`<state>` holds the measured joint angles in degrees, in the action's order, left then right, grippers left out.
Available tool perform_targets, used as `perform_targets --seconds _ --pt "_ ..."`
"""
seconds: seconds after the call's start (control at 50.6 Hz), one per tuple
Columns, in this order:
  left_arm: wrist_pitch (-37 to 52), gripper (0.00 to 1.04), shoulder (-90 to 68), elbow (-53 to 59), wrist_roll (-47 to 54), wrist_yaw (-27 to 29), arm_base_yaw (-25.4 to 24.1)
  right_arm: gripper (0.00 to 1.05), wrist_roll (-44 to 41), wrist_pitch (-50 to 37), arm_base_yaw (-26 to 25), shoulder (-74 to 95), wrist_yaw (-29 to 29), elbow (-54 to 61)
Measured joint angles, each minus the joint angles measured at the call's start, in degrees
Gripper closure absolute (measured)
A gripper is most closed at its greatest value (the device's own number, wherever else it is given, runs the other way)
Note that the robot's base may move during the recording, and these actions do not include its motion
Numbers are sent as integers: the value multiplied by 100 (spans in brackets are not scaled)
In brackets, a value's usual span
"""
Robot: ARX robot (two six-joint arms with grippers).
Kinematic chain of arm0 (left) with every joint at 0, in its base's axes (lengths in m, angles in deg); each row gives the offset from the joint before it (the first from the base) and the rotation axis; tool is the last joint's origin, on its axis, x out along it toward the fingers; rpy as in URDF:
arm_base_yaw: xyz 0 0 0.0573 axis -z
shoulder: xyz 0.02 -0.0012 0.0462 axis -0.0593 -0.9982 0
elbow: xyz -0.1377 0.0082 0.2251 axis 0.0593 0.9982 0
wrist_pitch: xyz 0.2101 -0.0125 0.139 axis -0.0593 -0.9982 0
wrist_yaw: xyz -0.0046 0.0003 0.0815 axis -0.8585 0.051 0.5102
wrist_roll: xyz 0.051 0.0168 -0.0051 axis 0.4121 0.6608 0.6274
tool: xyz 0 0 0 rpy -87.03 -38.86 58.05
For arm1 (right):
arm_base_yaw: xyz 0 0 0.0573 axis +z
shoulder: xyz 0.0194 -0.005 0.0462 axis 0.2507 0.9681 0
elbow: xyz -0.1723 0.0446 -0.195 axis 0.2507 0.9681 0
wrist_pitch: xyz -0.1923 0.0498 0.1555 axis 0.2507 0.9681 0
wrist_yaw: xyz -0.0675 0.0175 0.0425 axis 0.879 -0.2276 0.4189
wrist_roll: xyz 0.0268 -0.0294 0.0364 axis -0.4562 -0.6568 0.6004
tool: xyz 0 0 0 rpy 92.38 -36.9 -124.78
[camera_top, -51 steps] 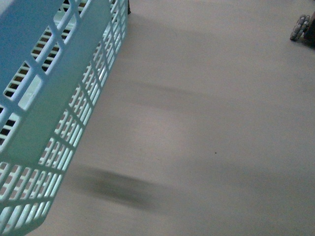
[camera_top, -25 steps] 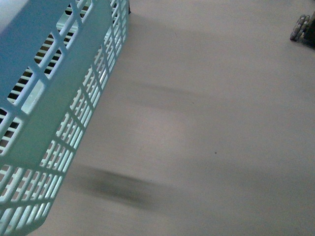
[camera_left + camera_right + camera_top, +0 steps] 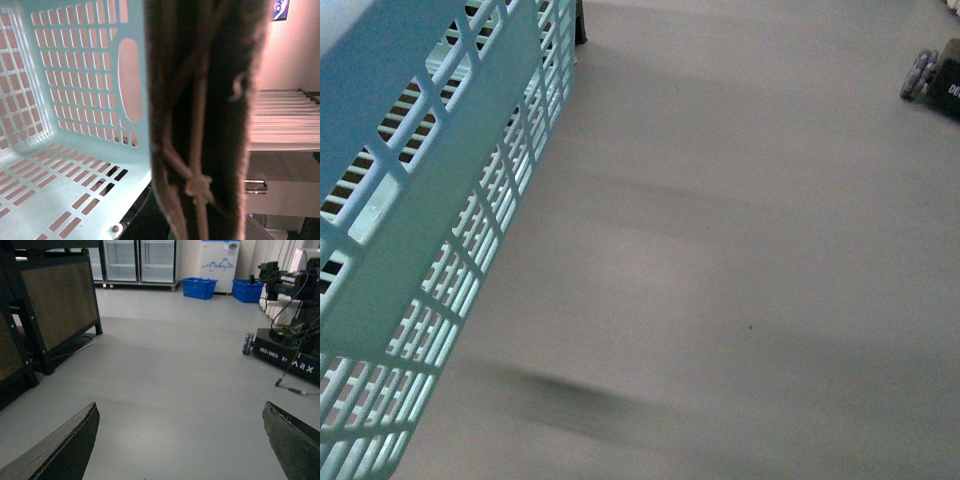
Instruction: Pick mango and avocado into basket
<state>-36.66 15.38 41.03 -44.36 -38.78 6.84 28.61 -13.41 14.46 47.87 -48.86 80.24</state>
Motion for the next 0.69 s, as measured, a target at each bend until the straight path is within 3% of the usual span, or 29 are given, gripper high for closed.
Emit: perform_targets --seconds 0.692 --pt "0 96 0 -4 0 -4 0 8 0 0 0 0 -2 0"
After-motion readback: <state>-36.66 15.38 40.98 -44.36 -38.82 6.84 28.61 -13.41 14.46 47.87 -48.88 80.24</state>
